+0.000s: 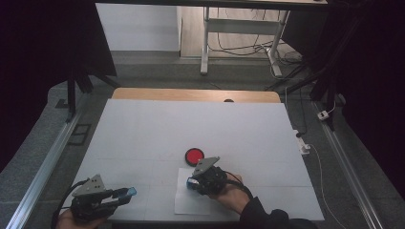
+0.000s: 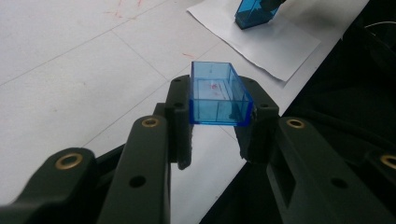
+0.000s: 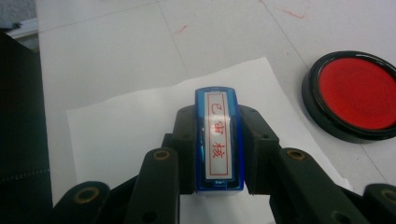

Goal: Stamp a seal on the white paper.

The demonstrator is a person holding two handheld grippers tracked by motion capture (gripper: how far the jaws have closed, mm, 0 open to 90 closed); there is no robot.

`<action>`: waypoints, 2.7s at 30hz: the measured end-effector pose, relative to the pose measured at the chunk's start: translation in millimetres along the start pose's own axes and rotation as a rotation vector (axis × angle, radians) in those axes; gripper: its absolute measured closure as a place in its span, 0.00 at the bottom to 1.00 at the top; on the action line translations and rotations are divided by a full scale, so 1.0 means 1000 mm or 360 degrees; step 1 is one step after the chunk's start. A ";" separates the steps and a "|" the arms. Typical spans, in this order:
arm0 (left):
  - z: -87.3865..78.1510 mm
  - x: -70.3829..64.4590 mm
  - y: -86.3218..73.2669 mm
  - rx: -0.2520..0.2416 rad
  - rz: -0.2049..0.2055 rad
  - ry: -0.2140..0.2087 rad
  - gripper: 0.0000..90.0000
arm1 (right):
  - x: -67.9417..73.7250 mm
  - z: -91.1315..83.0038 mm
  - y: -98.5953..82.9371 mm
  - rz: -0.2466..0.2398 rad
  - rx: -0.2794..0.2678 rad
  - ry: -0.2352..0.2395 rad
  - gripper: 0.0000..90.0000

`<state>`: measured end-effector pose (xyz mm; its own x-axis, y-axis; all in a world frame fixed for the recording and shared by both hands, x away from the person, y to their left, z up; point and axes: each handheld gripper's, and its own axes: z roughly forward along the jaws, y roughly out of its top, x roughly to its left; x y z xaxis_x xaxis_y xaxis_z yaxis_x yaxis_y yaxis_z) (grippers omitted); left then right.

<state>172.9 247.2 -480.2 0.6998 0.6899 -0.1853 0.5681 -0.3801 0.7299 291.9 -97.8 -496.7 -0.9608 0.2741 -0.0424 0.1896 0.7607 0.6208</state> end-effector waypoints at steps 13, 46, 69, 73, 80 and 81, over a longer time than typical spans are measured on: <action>0.000 0.000 0.000 0.0007 0.0005 -0.0002 0.76 | -0.015 0.001 -0.005 0.0123 -0.0043 0.0128 0.80; 0.000 0.001 0.000 0.0001 -0.0005 -0.0007 0.76 | -0.010 0.001 -0.003 0.0098 -0.0037 0.0080 0.79; -0.001 0.002 -0.001 -0.0018 -0.0019 -0.0016 0.76 | -0.010 -0.015 0.004 0.0098 -0.0125 0.0072 0.78; -0.001 0.002 -0.001 -0.0021 -0.0020 -0.0019 0.76 | -0.012 -0.023 0.004 0.0119 -0.0162 0.0075 0.78; -0.001 0.003 -0.001 -0.0029 -0.0027 -0.0034 0.76 | -0.015 -0.036 0.007 0.0118 -0.0237 0.0092 0.78; -0.002 0.003 -0.001 -0.0031 -0.0034 -0.0039 0.76 | -0.015 -0.037 0.008 0.0122 -0.0240 0.0090 0.79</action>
<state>174.0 251.0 -480.5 0.6984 0.6821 -0.2168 0.5743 -0.3533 0.7385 299.8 -118.0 -462.0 -0.9554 0.2908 0.0508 0.2340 0.6409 0.7311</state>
